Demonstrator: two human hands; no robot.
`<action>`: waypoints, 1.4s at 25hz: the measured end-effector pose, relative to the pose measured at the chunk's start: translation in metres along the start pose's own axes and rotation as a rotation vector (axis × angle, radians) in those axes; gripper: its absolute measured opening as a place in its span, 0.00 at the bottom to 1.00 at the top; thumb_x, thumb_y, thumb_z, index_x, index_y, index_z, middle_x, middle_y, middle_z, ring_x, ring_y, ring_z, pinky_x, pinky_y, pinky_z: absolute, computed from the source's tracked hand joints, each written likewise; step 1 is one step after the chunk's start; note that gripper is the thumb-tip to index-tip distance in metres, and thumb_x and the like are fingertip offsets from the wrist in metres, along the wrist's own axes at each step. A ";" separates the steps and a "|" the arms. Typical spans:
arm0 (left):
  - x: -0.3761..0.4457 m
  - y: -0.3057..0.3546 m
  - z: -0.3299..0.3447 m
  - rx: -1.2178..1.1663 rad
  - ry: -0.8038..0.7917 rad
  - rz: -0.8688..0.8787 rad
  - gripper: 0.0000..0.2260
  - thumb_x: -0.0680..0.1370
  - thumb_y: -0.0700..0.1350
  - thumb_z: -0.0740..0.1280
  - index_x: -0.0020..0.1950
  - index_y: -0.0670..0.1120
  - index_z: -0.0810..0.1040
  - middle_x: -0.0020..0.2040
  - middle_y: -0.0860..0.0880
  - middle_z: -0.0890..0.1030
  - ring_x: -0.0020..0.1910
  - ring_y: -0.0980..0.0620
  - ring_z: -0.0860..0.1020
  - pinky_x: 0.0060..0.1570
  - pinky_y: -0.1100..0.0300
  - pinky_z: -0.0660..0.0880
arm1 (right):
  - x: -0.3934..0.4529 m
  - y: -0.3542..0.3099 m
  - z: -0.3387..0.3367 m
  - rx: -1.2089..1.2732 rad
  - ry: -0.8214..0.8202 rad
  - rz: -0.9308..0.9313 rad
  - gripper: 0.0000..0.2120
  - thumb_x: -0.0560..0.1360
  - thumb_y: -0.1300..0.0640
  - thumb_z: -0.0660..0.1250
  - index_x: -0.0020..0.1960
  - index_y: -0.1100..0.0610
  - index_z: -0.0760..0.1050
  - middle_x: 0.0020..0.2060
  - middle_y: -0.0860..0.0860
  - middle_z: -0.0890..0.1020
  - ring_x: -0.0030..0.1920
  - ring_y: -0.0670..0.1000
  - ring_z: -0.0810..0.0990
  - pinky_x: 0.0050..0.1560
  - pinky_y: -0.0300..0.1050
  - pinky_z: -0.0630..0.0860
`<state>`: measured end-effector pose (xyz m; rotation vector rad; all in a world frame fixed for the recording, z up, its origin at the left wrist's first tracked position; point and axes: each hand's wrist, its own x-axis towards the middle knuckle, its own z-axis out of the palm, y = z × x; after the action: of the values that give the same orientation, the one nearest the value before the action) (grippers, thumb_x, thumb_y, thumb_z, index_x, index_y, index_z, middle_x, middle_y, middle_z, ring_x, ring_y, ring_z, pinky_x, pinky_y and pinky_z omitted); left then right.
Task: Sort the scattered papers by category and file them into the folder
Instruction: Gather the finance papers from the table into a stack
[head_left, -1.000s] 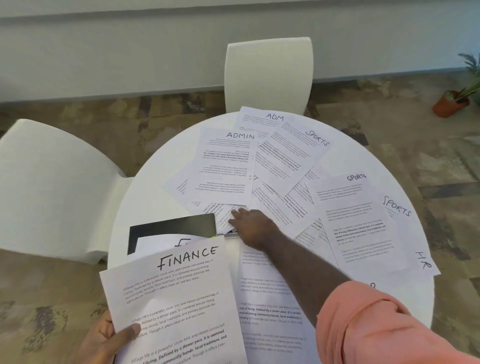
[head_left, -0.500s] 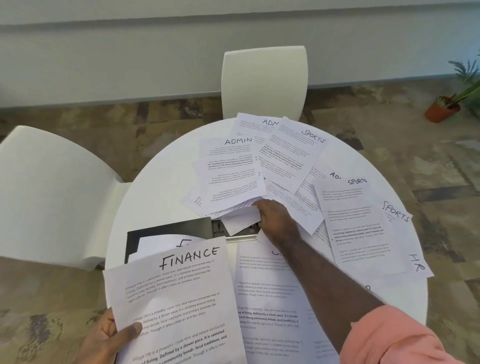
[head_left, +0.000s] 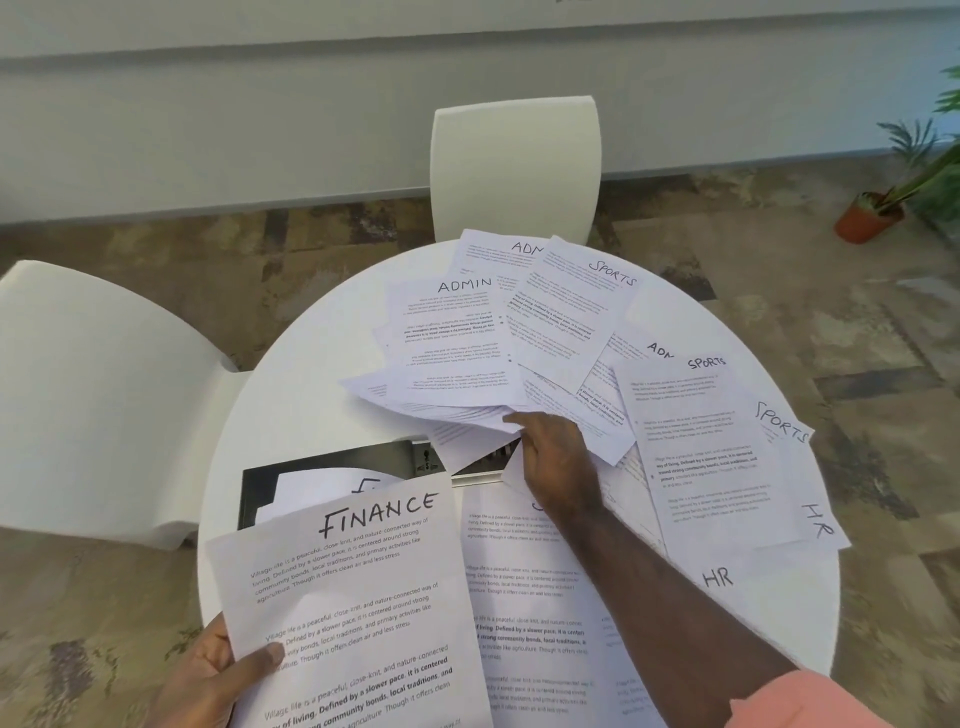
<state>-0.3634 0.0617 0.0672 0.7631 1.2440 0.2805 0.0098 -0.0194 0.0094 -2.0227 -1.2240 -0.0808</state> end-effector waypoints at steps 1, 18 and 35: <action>0.000 0.000 -0.001 0.000 0.001 0.001 0.21 0.74 0.22 0.62 0.62 0.40 0.77 0.54 0.34 0.84 0.53 0.32 0.82 0.42 0.49 0.83 | -0.005 -0.003 -0.003 -0.002 0.017 -0.038 0.17 0.72 0.72 0.67 0.56 0.56 0.81 0.46 0.49 0.84 0.47 0.50 0.77 0.51 0.48 0.78; -0.020 0.014 -0.031 -0.007 -0.069 -0.088 0.27 0.74 0.17 0.55 0.59 0.42 0.81 0.52 0.33 0.84 0.41 0.39 0.86 0.31 0.51 0.82 | -0.101 -0.023 -0.042 0.088 -0.166 -0.128 0.13 0.78 0.59 0.60 0.57 0.53 0.80 0.53 0.45 0.85 0.52 0.44 0.80 0.56 0.37 0.74; -0.026 0.028 -0.025 0.217 -0.016 -0.164 0.22 0.74 0.21 0.63 0.66 0.35 0.74 0.46 0.36 0.86 0.38 0.46 0.87 0.30 0.62 0.80 | 0.066 -0.004 -0.158 0.003 0.503 0.008 0.15 0.75 0.69 0.59 0.54 0.62 0.83 0.49 0.50 0.85 0.48 0.48 0.83 0.53 0.45 0.79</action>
<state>-0.3893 0.0768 0.1020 0.8412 1.3275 0.0050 0.0913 -0.0690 0.1515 -1.8488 -0.8924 -0.5481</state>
